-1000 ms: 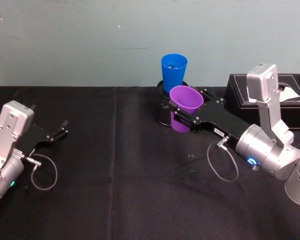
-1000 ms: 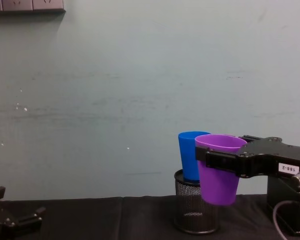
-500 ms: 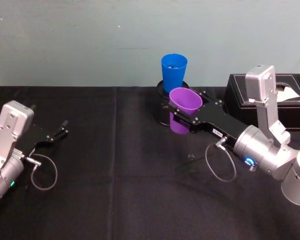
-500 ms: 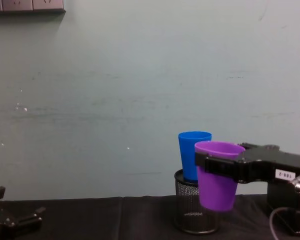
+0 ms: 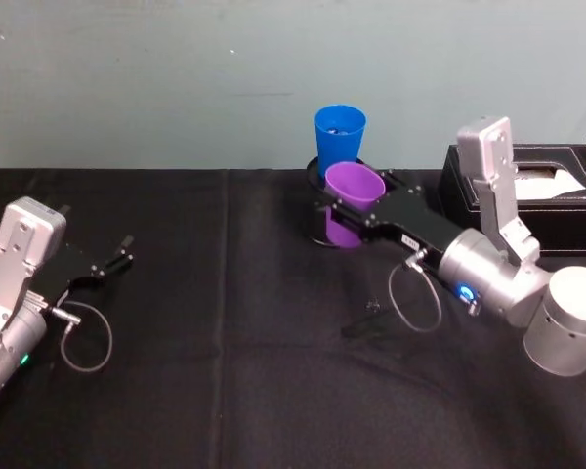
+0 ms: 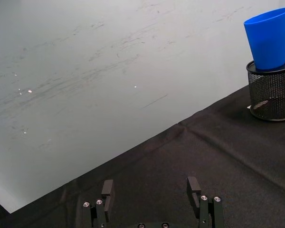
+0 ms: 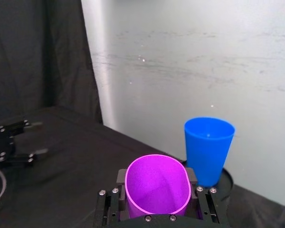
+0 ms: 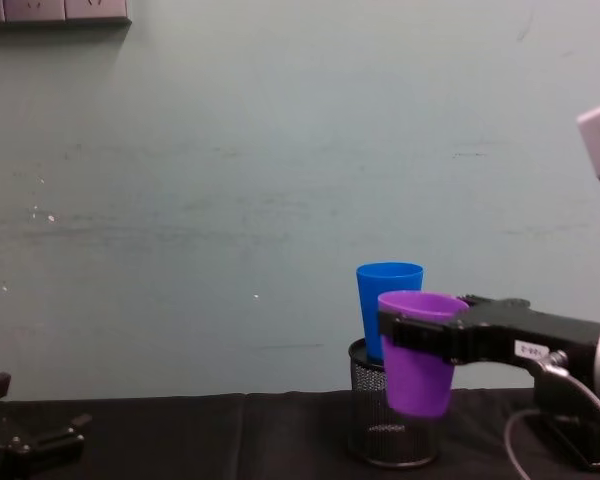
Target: Pick up one cup with a gripper and tap it against the other cup.
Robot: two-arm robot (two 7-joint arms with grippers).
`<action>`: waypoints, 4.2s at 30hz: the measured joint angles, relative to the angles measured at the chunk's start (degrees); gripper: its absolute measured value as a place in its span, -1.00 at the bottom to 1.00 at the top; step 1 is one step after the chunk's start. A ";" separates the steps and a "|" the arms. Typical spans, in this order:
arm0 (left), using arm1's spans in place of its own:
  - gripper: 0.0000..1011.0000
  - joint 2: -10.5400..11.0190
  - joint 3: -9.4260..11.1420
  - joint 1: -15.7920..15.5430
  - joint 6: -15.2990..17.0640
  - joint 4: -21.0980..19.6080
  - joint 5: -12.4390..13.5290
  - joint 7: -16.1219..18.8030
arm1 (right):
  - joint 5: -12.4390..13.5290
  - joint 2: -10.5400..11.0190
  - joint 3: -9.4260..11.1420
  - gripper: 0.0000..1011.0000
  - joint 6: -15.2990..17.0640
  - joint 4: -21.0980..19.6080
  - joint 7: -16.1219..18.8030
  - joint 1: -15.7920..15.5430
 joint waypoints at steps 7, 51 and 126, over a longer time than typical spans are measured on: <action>0.98 0.00 0.00 0.00 0.00 0.00 0.00 0.00 | -1.59 -1.45 -0.61 0.43 -0.48 3.49 -0.28 3.17; 0.98 0.00 0.00 0.00 0.00 0.00 0.00 0.00 | -4.76 -6.05 -0.59 0.43 -1.16 15.13 0.42 12.45; 0.98 0.00 0.00 0.00 0.00 0.00 0.00 0.00 | -5.15 -7.64 0.40 0.43 -1.04 19.26 0.44 16.02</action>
